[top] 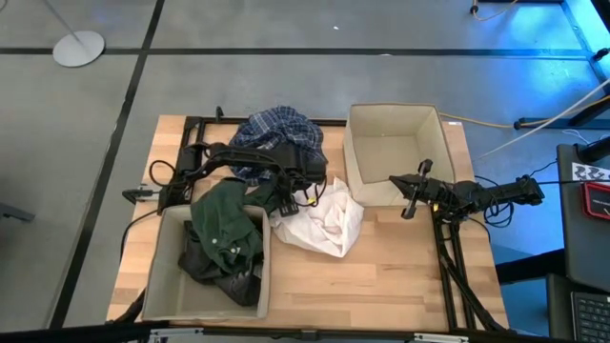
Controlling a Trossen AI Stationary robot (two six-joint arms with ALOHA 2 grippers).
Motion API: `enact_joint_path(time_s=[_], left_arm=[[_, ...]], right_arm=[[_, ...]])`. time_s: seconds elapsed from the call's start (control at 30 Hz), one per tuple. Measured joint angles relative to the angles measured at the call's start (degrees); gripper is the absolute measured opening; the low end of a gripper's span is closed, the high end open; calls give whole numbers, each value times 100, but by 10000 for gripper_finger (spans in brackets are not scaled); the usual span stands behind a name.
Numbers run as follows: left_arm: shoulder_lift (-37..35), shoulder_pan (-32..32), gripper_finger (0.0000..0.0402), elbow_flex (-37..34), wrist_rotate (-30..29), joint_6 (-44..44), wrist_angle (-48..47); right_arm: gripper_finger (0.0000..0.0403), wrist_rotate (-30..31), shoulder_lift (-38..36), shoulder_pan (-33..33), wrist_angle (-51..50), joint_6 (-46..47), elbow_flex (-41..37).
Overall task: Sort clothes
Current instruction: Put the green polo shirt into the left brown laundry organizer
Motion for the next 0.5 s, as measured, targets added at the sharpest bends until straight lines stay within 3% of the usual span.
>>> enact_joint_path(time_s=[0.13, 0.37, 0.5], left_arm=[[0, 0, 131, -107, 0, 132, -122], [-13, -34, 15, -123, -221, 346, -92], [-14, -100, 12, 60, -650, 362, -214]], right_arm=[[12, -10, 0, 0, 5, 0, 0], [12, -22, 0, 0, 20, 2, -4], [12, -20, 0, -2, 22, 2, -4]])
